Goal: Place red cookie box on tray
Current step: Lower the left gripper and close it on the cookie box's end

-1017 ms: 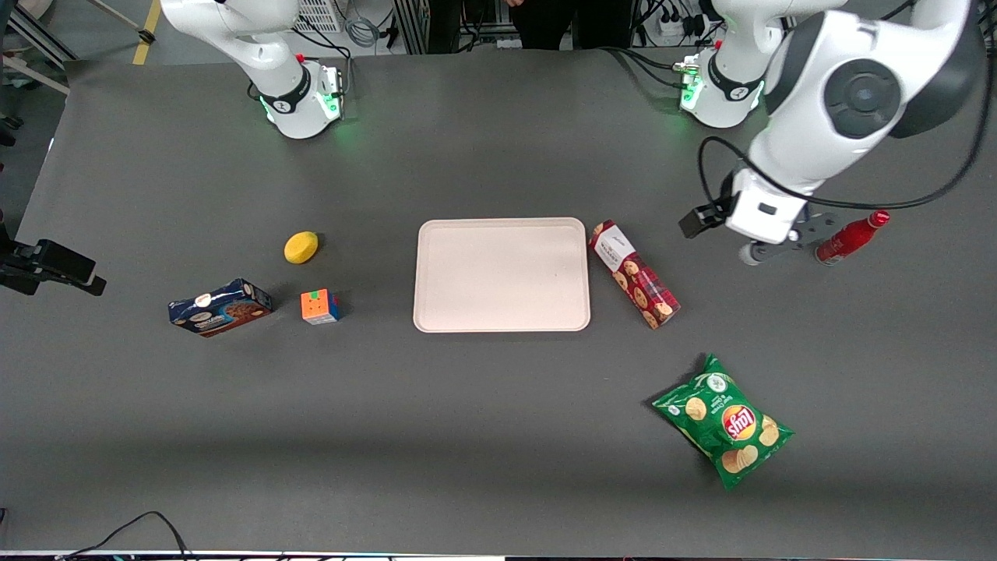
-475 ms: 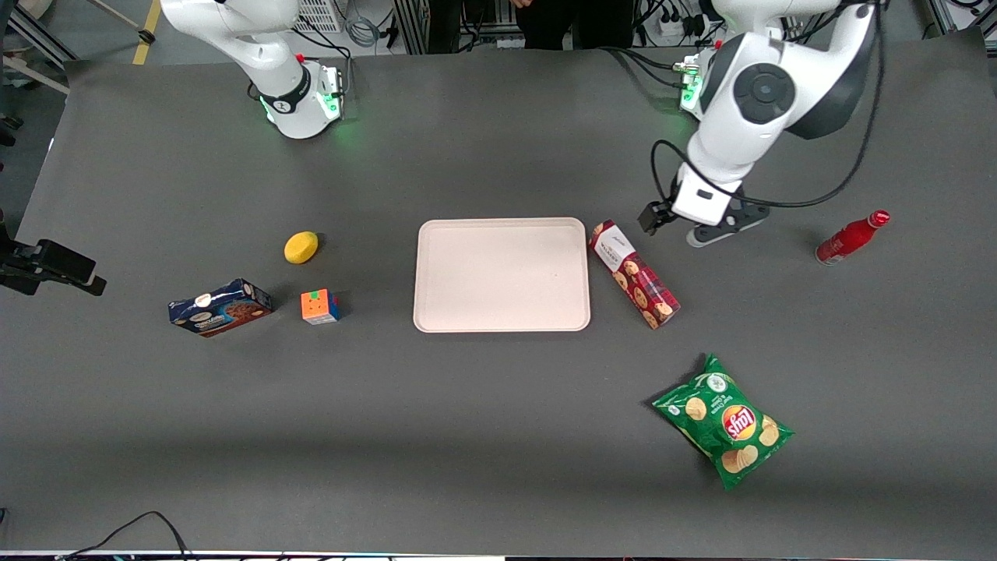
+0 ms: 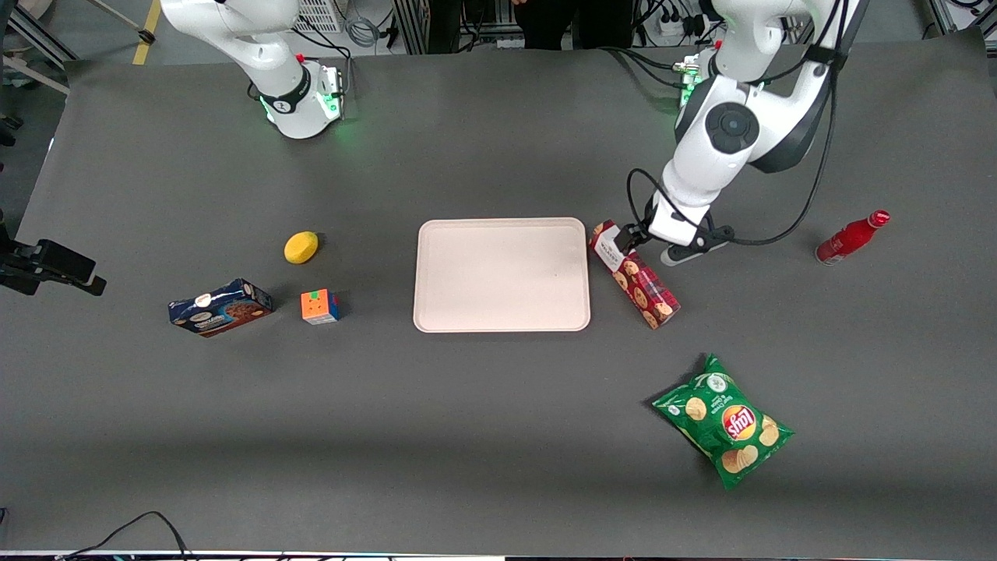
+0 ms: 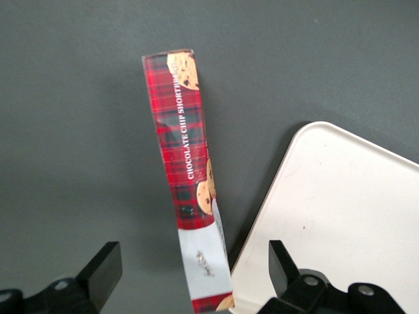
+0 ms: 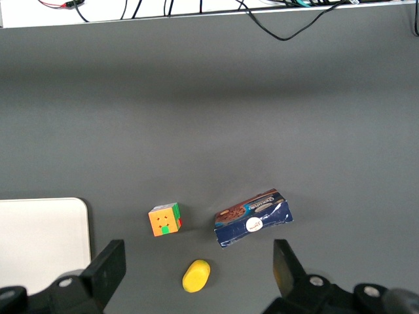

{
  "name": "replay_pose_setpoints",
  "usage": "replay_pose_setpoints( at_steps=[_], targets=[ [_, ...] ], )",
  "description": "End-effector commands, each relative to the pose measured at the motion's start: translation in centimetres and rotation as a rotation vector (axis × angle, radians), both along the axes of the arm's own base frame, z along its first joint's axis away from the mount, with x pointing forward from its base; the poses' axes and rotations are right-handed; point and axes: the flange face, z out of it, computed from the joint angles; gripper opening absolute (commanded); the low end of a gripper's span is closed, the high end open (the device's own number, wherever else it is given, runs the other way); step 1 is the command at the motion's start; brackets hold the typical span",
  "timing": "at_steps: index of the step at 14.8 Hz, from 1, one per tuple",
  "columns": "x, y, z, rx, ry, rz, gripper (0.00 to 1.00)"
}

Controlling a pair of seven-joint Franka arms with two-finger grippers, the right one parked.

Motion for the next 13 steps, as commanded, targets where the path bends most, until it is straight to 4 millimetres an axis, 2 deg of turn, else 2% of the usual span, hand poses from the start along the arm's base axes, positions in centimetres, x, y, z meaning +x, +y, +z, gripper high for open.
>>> replay_pose_setpoints(
  at_steps=[1,4,7,13],
  targets=[
    [1.0,-0.3,-2.3,-0.037,-0.001,0.029,1.00],
    [1.5,-0.6,-3.8,-0.053,0.038,0.122,1.00],
    [1.6,-0.4,-4.7,-0.052,0.059,0.130,1.00],
    [1.9,0.0,-8.1,-0.051,0.068,0.129,1.00]
  ],
)
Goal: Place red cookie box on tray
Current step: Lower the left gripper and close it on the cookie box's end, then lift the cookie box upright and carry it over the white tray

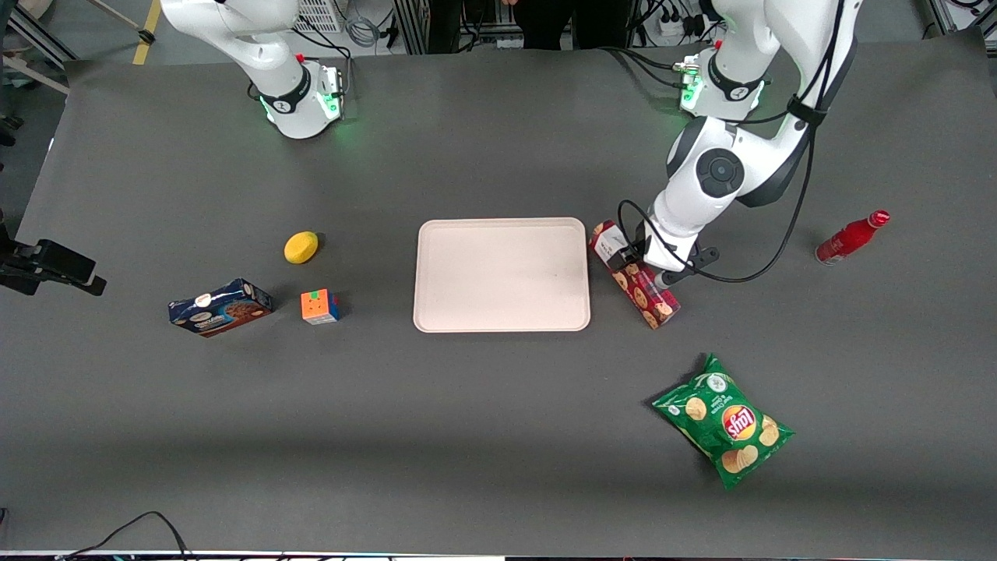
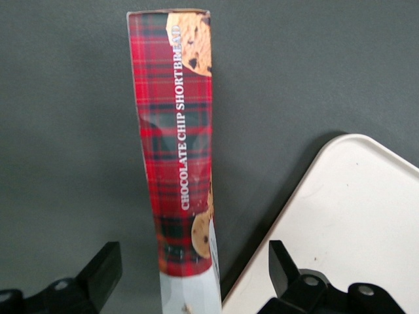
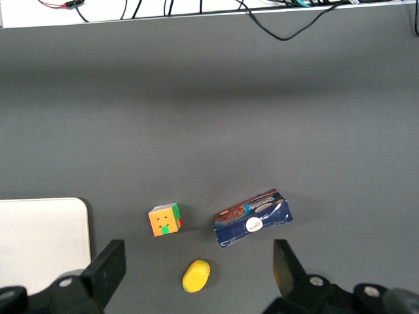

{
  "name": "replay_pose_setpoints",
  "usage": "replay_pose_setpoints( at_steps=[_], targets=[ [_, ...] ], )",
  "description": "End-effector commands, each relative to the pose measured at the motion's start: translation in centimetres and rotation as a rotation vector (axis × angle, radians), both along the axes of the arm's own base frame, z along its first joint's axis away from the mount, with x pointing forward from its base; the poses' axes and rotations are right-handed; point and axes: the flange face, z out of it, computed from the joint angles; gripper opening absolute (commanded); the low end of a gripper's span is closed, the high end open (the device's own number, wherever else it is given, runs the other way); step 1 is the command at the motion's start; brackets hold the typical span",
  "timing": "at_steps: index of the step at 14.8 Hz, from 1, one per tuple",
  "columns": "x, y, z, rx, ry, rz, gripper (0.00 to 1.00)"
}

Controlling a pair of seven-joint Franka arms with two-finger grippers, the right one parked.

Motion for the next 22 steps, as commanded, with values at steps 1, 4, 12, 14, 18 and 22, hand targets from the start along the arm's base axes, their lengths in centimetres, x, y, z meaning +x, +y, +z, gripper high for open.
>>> replay_pose_setpoints(
  at_steps=[1,4,12,14,18,22],
  targets=[
    [0.5,0.0,-2.1,-0.010,0.016,0.027,1.00],
    [0.7,0.7,-3.6,-0.003,0.021,0.024,1.00],
    [1.0,1.0,-6.0,-0.021,0.012,0.031,1.00],
    [1.1,0.9,-6.2,-0.025,0.014,0.032,0.95],
    [1.4,0.8,-5.9,-0.028,0.005,0.034,0.27],
    [2.3,0.6,-4.9,-0.024,-0.003,0.025,0.04]
  ],
)
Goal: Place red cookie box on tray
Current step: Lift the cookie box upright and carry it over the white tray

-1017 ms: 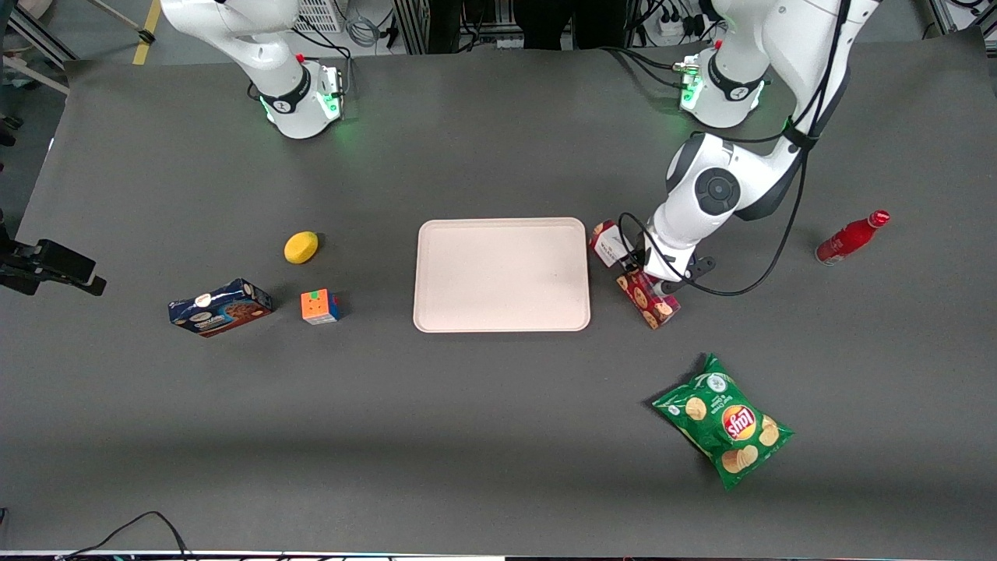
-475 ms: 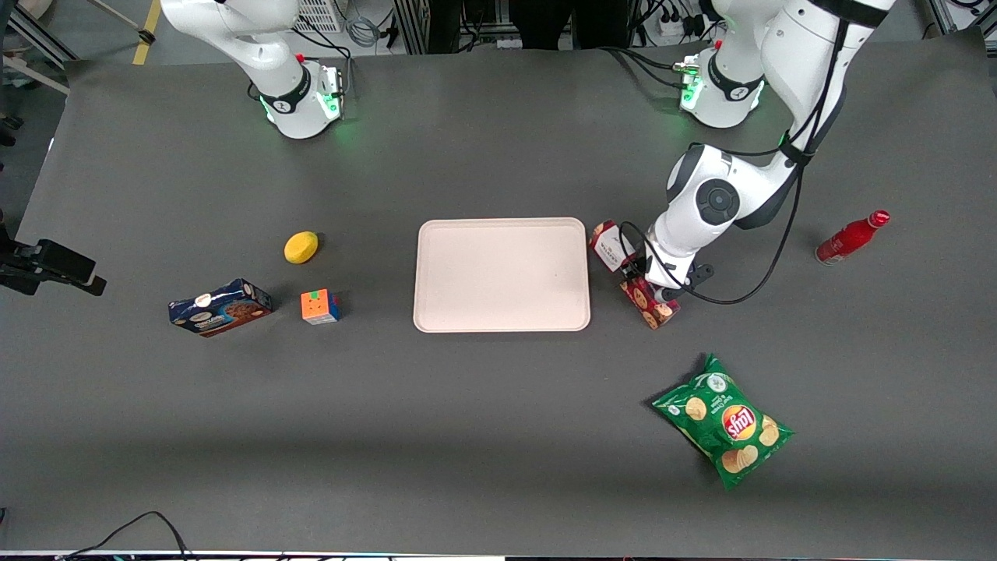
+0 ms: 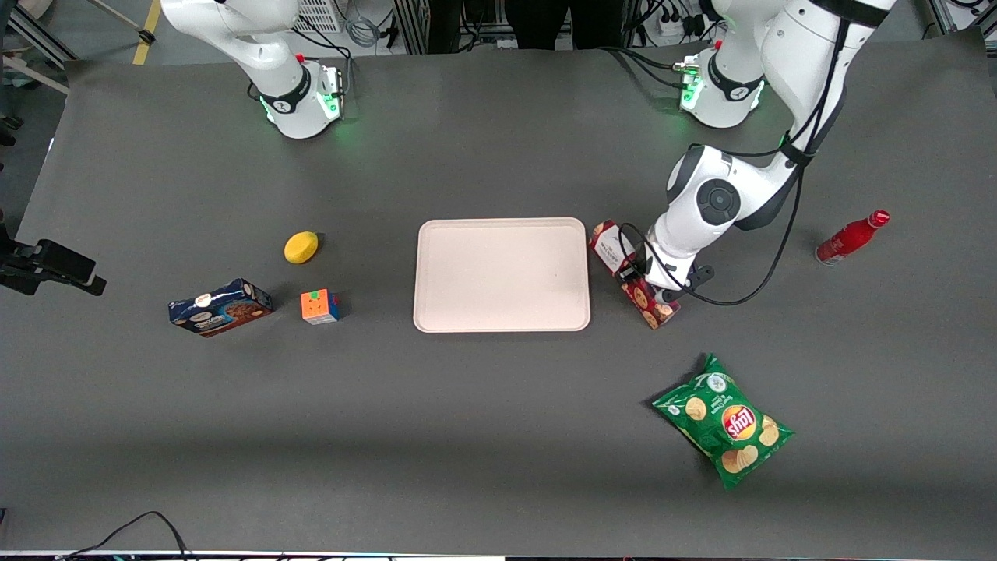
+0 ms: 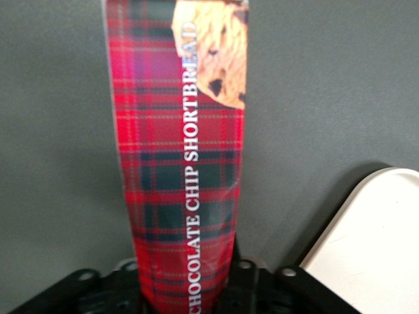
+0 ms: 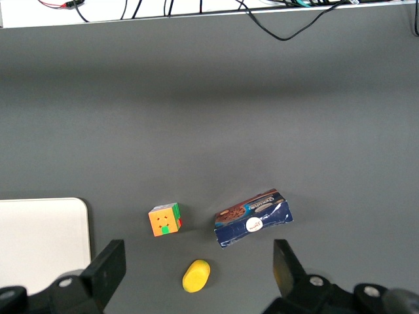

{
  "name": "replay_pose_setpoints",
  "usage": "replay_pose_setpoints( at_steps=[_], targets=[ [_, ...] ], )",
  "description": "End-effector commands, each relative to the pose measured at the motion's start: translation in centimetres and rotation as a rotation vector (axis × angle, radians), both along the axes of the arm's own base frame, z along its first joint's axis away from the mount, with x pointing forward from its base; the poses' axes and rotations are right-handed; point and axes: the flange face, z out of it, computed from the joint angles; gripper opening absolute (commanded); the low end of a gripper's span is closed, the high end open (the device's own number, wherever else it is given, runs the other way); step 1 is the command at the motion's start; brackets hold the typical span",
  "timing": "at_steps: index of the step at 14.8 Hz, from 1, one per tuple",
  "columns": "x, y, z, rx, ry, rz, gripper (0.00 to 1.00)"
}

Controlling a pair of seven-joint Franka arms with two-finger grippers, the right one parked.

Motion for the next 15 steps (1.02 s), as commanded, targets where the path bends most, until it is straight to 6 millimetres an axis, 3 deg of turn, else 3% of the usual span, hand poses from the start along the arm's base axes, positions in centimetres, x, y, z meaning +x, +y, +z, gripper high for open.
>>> replay_pose_setpoints(
  at_steps=[1,5,12,13,15],
  targets=[
    [1.5,-0.6,1.5,0.020,0.013,-0.002,0.01],
    [3.5,-0.9,6.8,0.073,0.053,-0.023,0.00],
    [7.5,-3.3,23.4,0.139,0.107,-0.113,0.00],
    [7.6,-3.8,24.9,0.135,0.097,-0.123,0.00],
    [6.6,-5.7,25.7,0.150,0.069,-0.173,0.00]
  ],
)
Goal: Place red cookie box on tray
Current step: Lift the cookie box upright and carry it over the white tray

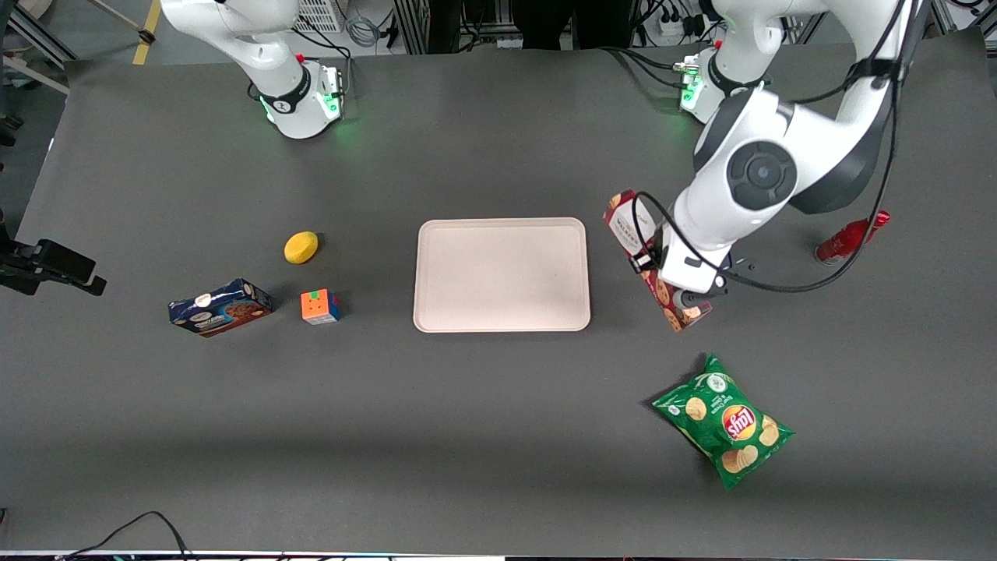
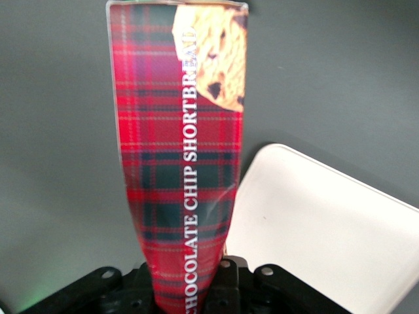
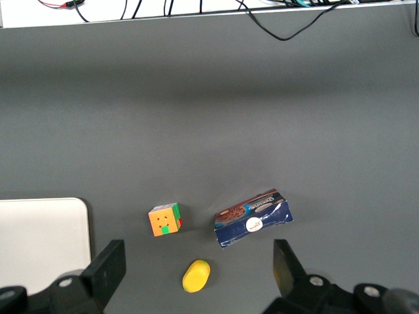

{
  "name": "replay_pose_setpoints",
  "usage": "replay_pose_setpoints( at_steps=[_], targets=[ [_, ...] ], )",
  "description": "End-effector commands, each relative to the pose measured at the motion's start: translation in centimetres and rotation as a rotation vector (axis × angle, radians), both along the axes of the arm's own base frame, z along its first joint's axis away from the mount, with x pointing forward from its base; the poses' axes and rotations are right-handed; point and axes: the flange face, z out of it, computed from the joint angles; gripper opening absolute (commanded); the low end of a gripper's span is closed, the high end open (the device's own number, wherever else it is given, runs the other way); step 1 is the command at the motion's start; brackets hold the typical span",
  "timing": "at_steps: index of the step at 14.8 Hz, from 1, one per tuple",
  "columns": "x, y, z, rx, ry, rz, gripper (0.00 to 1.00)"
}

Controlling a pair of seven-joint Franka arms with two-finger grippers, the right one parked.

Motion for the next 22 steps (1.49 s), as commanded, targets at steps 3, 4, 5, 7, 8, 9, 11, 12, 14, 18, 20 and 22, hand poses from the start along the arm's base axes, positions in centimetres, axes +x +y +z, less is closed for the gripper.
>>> replay_pose_setpoints(
  at_steps=[3,4,5,7,8,9,11,12,14,18,20,22],
  targets=[
    [-3.8,-8.3,1.4,0.027,-0.064,-0.221,0.00],
    [-4.8,-10.1,1.1,0.005,-0.066,-0.257,0.01],
    [-5.3,-11.4,0.4,-0.015,-0.063,-0.286,0.01],
    [-6.8,-14.1,-1.1,-0.020,-0.075,-0.371,0.01],
    [-7.3,-14.9,-2.6,-0.005,-0.080,-0.409,0.01],
    [-8.1,-16.0,-4.2,0.014,-0.084,-0.446,0.01],
    [-8.4,-17.0,-7.3,0.010,-0.091,-0.456,0.01],
    [-8.3,-17.1,-8.7,0.003,-0.097,-0.448,0.02],
    [-8.8,-17.7,-11.9,0.025,-0.109,-0.481,0.02],
    [-8.8,-17.6,-17.3,0.045,-0.061,-0.469,0.02],
    [-9.0,-17.7,-18.6,0.033,-0.047,-0.441,0.02],
    [-9.2,-17.8,-19.5,0.023,-0.031,-0.434,0.03]
  ],
)
